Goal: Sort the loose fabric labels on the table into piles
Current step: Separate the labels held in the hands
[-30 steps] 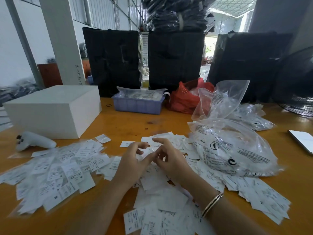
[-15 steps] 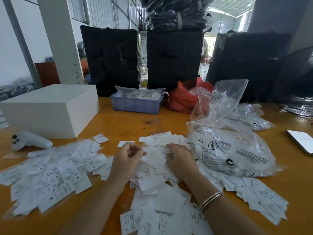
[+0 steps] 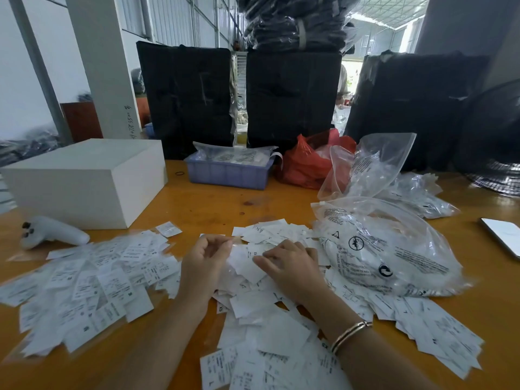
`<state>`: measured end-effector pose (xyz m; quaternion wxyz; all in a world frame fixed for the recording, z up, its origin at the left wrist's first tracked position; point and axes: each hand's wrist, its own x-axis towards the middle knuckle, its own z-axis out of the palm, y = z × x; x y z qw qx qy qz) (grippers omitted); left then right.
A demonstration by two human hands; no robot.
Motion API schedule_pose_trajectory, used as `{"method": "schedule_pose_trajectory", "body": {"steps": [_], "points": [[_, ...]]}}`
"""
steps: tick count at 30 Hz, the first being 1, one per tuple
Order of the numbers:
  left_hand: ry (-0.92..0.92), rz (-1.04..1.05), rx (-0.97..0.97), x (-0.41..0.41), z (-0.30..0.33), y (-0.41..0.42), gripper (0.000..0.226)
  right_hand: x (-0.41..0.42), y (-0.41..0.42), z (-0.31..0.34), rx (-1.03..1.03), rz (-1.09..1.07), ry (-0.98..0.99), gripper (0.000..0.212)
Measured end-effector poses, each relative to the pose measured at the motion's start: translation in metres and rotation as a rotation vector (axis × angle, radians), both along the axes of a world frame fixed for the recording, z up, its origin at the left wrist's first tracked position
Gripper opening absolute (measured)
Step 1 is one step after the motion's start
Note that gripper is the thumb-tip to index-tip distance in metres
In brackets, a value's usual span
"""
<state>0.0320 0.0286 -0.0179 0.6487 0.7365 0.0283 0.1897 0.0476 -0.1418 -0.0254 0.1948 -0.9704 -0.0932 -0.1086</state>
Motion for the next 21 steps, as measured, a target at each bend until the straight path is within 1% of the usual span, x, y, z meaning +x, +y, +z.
{"method": "schedule_pose_trajectory", "body": {"steps": [1,3,6,7,11,13,14,15,17,18,20,21], "points": [[-0.002,0.002,-0.012,0.000,0.001,0.000,0.003,0.000,0.001,0.000,-0.038,0.008,0.017,0.060],[-0.012,-0.003,-0.032,0.000,0.002,-0.001,0.005,0.000,0.003,0.000,-0.035,0.025,0.037,0.049],[-0.014,-0.007,-0.025,0.001,0.000,-0.001,0.005,-0.001,0.002,0.002,0.153,0.009,0.041,0.015],[-0.013,-0.012,-0.031,0.001,0.000,0.000,0.003,-0.001,0.000,0.003,0.193,-0.005,0.049,0.013],[-0.011,-0.033,-0.051,0.002,-0.001,0.002,0.004,0.000,-0.004,0.005,0.225,-0.056,0.064,0.036],[-0.006,-0.043,-0.078,0.002,-0.002,0.002,0.006,0.000,-0.004,0.004,0.203,-0.061,0.036,0.042],[-0.001,-0.048,-0.091,0.002,-0.002,0.003,0.007,0.000,-0.004,0.004,0.213,-0.054,0.014,0.040],[0.004,-0.052,-0.099,0.002,-0.003,0.003,0.008,-0.001,-0.004,0.003,0.255,-0.040,-0.019,0.036],[0.014,-0.062,-0.111,0.002,-0.002,0.003,0.007,-0.002,-0.006,0.004,0.435,-0.011,-0.105,0.019],[0.018,-0.073,-0.112,0.002,-0.001,0.003,0.006,-0.003,-0.007,0.005,0.528,0.003,-0.165,0.019],[0.019,-0.107,-0.093,0.001,0.000,0.002,0.003,-0.005,-0.009,0.007,0.690,0.025,-0.264,0.034],[0.018,-0.128,-0.077,0.001,0.000,0.001,0.003,-0.006,-0.010,0.008,0.757,0.029,-0.279,0.039]]}}
